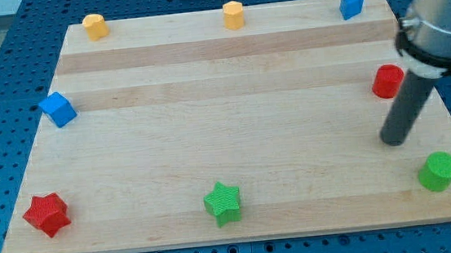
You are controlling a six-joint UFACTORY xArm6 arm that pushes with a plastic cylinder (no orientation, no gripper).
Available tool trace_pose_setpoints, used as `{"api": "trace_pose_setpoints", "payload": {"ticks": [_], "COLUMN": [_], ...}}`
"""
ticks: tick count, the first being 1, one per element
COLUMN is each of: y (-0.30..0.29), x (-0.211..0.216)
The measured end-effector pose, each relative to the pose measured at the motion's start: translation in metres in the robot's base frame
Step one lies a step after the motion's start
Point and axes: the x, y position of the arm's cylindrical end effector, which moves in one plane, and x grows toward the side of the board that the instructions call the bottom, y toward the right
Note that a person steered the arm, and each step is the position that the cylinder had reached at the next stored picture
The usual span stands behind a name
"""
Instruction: Move the yellow heart to the left side of the yellow hexagon
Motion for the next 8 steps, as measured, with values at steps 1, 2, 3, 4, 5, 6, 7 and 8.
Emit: {"api": "trace_pose_setpoints", "payload": {"ticks": [1,2,3,4,5,6,7,8], "y": [-0.062,-0.136,-0.188,-0.232,-0.252,-0.279,-0.314,-0.366], "x": [-0.020,-0.065,-0.095,-0.121,-0.128,-0.151,-0.170,-0.182]}}
